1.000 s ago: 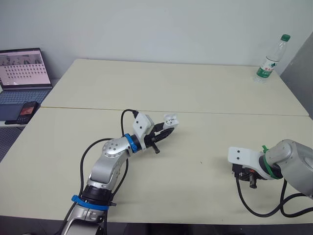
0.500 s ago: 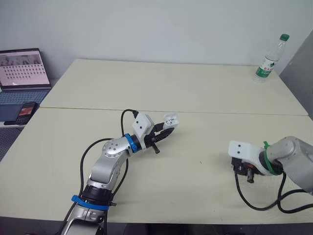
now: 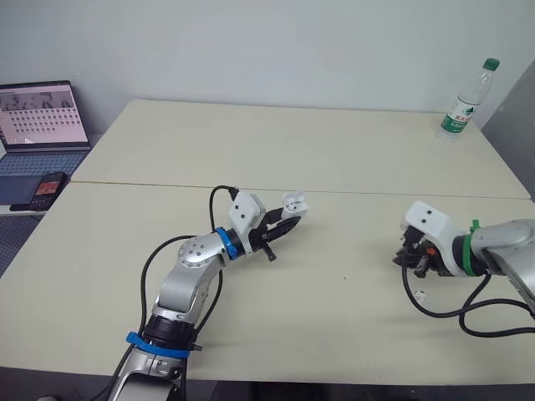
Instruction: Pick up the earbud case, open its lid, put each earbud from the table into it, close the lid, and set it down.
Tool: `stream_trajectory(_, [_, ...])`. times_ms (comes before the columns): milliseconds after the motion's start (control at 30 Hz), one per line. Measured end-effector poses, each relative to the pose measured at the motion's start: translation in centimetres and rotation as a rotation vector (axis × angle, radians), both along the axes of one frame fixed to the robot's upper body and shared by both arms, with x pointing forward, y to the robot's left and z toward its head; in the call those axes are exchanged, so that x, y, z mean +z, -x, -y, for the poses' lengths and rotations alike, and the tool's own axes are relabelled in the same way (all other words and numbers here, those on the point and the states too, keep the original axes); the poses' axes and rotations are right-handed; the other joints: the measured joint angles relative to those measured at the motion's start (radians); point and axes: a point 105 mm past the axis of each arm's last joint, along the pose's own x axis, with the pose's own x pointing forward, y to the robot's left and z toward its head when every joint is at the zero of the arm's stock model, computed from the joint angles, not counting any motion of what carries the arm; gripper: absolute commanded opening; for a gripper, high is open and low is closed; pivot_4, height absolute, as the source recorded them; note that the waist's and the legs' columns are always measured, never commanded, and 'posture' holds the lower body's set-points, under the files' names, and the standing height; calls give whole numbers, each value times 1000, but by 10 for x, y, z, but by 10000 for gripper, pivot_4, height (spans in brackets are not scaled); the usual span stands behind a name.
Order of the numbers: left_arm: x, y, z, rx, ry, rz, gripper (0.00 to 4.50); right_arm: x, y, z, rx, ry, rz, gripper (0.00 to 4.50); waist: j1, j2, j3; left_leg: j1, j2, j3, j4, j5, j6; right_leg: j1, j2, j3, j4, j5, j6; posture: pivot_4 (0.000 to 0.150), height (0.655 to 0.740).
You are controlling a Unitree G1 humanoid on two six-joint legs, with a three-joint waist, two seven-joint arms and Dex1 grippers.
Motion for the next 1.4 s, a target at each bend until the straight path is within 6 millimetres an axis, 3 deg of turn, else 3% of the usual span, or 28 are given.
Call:
stream_trajectory(33, [0,0,0,0,0,0,7427,-2,3,0,-12,-7,-17,7592,0,0,0,0,0,0,0,0,0,0,0,0,0,0,0,1500,7362])
stream_trajectory(133, [1,0,1,-3,3,2,7427,-7,12,5,-94,-29,-42,13432,1,0,0,0,0,0,0,0,0,0,0,0,0,0,0,1500,7362])
stream_trajectory(267, [1,0,1,-4,4,2,7427,-14,18,21,-269,-55,-22,27190,1,0,0,0,0,0,0,0,0,0,1,0,0,0,0,1500,7362])
stream_trajectory(533, [-1,0,2,-6,4,-2,7427,-36,37,34,-419,-67,-25,27190,-1,0,0,0,0,0,0,0,0,0,3,0,0,0,0,1500,7362])
stream_trajectory(867, [-3,2,4,-29,-3,-7,7427,-41,33,32,-455,-114,-32,27190,-2,0,0,1,1,1,0,0,0,0,4,0,0,0,1,1500,7362])
stream_trajectory(967, [-3,2,4,-29,-4,-7,7427,-43,33,33,-461,-119,-48,20746,-2,0,0,1,1,1,0,0,0,0,4,0,0,0,1,1500,7362])
stream_trajectory(1133, [-3,2,4,-28,-6,-7,7427,-43,34,34,-451,-108,-61,3412,-2,0,0,1,1,1,0,0,0,0,4,0,0,-1,1,1500,7362])
stream_trajectory(1300, [-3,1,3,-26,-7,-6,7427,-39,35,35,-375,-47,-58,2900,-2,0,0,1,1,1,0,0,0,0,4,0,-1,-1,2,1500,7362])
stream_trajectory(1400, [-2,1,2,-24,-8,-5,7427,-34,36,36,-190,47,-11,2900,-2,0,0,0,1,1,-1,0,0,0,4,0,-2,-3,5,1500,7362])
